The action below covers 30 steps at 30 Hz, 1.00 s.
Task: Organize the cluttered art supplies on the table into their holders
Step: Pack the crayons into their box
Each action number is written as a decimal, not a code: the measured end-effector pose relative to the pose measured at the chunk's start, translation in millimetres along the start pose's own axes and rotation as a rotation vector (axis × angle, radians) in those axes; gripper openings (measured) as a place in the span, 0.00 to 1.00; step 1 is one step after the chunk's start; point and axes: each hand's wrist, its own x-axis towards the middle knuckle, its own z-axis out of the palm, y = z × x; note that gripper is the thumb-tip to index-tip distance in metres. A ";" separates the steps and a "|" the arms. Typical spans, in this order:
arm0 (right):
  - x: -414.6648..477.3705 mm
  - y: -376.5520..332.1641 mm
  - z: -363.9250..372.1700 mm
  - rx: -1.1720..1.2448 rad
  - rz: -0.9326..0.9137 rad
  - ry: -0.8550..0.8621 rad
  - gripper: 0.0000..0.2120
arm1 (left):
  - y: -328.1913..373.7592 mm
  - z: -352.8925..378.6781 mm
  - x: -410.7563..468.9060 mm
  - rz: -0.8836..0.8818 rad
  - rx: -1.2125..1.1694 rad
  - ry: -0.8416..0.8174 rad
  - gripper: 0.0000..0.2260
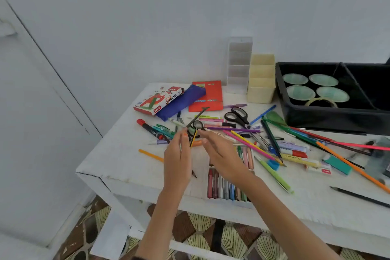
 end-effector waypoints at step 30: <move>255.8 8.6 122.5 0.532 0.442 0.377 0.40 | -122.9 -64.7 268.0 -0.475 -0.420 0.283 0.21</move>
